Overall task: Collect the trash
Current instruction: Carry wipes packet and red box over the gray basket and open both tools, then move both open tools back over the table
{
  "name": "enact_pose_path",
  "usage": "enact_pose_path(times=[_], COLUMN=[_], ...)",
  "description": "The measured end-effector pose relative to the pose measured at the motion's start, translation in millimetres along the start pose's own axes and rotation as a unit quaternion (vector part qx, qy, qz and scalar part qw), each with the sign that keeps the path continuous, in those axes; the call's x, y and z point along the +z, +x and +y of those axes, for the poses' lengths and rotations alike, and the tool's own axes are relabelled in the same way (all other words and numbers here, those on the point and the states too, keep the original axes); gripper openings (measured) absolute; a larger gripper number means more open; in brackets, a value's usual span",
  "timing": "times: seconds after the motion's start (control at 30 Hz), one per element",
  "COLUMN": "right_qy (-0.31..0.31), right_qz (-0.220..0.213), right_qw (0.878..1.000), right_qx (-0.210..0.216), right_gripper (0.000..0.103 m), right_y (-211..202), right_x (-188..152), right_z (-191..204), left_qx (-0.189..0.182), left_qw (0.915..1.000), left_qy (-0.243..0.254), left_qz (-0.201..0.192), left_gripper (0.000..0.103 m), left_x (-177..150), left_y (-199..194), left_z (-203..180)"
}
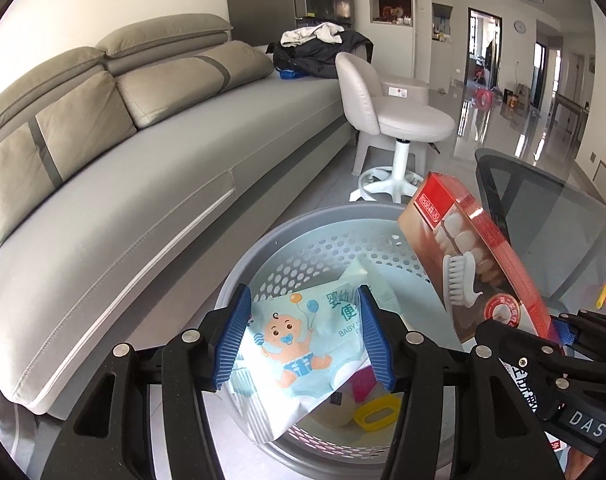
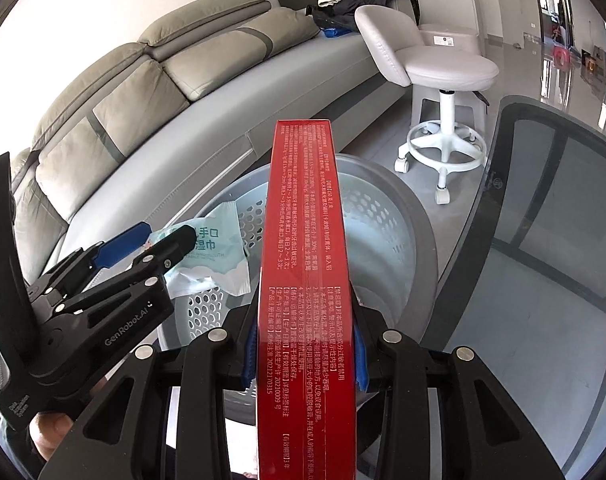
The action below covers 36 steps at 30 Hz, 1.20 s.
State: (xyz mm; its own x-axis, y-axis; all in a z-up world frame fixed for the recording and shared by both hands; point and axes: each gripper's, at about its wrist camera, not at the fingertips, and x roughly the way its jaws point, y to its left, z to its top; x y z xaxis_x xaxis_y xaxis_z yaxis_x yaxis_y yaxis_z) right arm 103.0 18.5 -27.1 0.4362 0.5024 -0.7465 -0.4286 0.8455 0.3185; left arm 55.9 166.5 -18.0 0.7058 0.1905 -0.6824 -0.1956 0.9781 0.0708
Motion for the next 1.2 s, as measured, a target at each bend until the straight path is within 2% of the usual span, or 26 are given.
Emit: enact_pose_path(times=[0.07, 0.1, 0.17, 0.2, 0.37, 1.2], right_qy=[-0.002, -0.003, -0.003, -0.001, 0.007, 0.02], right_qz=[-0.001, -0.003, -0.009, -0.018, -0.036, -0.044], right_qw=[1.0, 1.0, 1.0, 1.0, 0.999, 0.999], right_qx=[0.001, 0.001, 0.001, 0.0, 0.002, -0.006], right_gripper=[0.035, 0.04, 0.057, 0.066, 0.066, 0.066], right_y=[-1, -2, -4, -6, -14, -22], right_x=[0, 1, 1, 1, 2, -3], right_z=[1, 1, 1, 1, -3, -12], left_qx=[0.001, 0.002, 0.003, 0.005, 0.005, -0.001], left_qw=[1.0, 1.0, 0.9999, 0.9999, 0.9999, 0.9998], left_qy=[-0.003, -0.005, -0.01, -0.013, -0.016, -0.021], left_qz=[0.001, 0.001, 0.002, 0.002, -0.001, -0.006], left_gripper=[0.052, 0.054, 0.062, 0.07, 0.071, 0.071], left_x=[0, -1, 0, 0, 1, 0], left_y=[0, 0, 0, -1, -2, -5], left_z=[1, 2, 3, 4, 6, 5])
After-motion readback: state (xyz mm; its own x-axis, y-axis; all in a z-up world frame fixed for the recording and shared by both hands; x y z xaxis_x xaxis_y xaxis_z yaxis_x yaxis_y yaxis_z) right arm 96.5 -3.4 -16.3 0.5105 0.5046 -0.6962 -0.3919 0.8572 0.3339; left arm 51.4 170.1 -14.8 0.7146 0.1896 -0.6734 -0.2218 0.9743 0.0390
